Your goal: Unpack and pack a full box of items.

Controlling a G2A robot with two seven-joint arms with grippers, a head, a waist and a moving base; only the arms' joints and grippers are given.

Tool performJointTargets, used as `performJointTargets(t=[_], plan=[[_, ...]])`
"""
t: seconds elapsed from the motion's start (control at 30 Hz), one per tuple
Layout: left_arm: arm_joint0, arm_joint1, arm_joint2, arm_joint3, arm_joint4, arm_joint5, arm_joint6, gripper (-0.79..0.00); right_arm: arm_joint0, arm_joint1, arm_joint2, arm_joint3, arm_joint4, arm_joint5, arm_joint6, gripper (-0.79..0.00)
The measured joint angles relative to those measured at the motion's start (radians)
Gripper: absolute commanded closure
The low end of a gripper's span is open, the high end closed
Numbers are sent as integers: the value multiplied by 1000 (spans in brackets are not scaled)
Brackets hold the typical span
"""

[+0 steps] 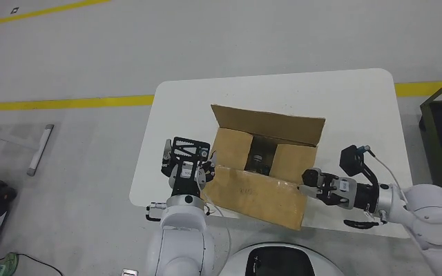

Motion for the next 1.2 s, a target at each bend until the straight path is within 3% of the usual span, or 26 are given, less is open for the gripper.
performJointTargets(t=[0.53,0.6,0.67,0.7,1.2], plan=[[0,0,0,0,0,0,0,-785,-1,13,-28,-3,50,2,71,-372],[0,0,0,0,0,0,0,-785,0,14,-28,-1,54,-5,71,-305],[0,0,0,0,0,0,0,-785,0,15,-27,0,63,-9,64,-74],[0,0,0,0,0,0,0,-785,0,15,-26,1,70,-11,60,0],[0,0,0,0,0,0,0,-785,16,25,-32,10,148,-32,75,0]])
